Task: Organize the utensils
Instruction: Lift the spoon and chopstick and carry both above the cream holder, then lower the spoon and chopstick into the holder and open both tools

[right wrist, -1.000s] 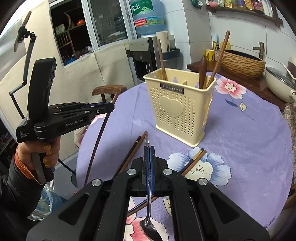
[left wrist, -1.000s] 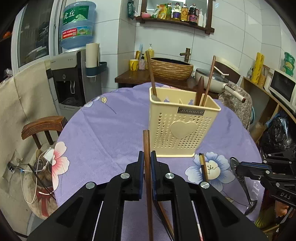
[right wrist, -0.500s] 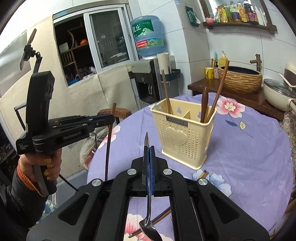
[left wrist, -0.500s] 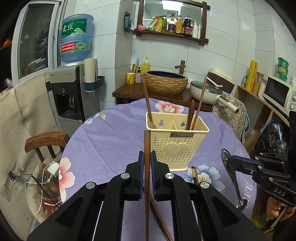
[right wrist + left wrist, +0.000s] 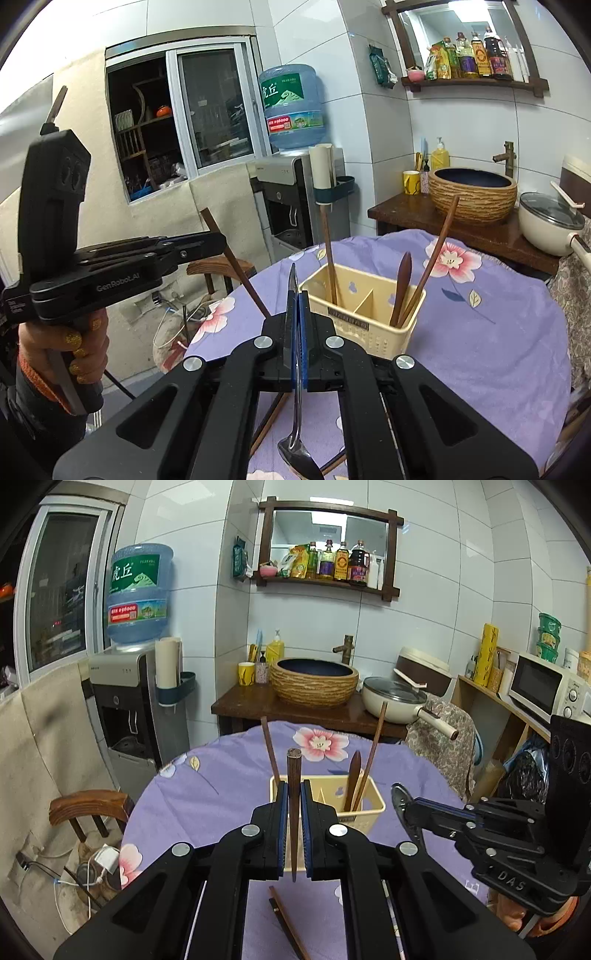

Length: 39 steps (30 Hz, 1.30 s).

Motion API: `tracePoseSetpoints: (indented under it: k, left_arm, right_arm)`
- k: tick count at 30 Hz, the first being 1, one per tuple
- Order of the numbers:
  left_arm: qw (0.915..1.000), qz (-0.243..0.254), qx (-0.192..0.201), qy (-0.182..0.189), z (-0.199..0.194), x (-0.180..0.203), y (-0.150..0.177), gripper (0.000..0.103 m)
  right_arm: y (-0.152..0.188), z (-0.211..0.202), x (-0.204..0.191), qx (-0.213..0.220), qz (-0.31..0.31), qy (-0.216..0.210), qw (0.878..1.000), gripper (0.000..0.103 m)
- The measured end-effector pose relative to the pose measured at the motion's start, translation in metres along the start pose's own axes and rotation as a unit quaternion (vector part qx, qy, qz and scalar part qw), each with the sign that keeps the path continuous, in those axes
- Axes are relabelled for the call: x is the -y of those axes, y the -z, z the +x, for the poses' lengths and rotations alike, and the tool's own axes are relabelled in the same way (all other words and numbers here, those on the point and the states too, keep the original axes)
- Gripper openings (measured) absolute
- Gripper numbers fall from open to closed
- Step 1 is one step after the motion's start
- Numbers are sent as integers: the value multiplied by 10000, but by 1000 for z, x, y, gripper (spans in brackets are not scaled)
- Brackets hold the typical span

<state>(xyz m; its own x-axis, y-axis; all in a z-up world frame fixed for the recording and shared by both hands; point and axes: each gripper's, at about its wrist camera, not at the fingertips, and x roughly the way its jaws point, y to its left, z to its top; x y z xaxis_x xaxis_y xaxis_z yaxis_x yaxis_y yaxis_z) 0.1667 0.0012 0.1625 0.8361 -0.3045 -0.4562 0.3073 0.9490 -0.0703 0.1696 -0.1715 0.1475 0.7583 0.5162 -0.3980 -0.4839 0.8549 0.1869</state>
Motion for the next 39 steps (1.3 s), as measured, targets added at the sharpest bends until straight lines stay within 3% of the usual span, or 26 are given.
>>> tracePoseSetpoints:
  k: [13,19,24,34,39]
  left_arm:
    - [9988,25,459,161,-19,17,-84,7]
    - [9975,-43,703,-19,-13,24,-115,7]
    - [9982,-117,577,-146,15,24,-109,7]
    - [9992,-271,245,-175,62,7,-68,7]
    - [9992,-282,192,-184,68,4,-60,7]
  right_arm:
    - [-73,17,18,696,41,590,9958,2]
    - [-92,41,32,969,21,929,9910,2]
    - [-79,67,46,1021,164,957,9900,2]
    - [-40,92,58,1150,4,1162,9865,2]
    - [-50,85,58,1269,60,1059,9862,2]
